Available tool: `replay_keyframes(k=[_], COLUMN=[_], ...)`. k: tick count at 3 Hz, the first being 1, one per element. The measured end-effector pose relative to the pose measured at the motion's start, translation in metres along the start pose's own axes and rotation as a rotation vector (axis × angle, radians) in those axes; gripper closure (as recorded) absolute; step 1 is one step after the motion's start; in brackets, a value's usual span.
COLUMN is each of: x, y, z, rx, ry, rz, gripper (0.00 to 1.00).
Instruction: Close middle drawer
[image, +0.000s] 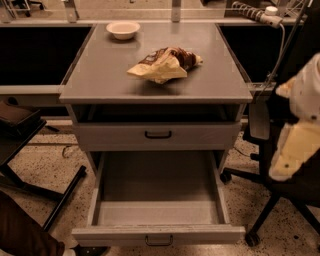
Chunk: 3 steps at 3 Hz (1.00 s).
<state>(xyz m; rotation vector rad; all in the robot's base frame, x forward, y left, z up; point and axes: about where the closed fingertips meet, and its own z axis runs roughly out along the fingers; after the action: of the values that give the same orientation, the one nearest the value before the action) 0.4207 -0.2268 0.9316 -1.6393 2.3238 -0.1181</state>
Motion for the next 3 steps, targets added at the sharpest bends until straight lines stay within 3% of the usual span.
replay_keyframes(k=[1,2,3], x=[0.020,0.029,0.029], y=[0.033,0.077,0.078], z=[0.065,0.125,0.125], rx=[-0.076,-0.227,-0.228], ry=[0.014,-0.012,-0.012], rz=[0.026,-0.002,-0.002], gripper=[0.00,0.00,0.00])
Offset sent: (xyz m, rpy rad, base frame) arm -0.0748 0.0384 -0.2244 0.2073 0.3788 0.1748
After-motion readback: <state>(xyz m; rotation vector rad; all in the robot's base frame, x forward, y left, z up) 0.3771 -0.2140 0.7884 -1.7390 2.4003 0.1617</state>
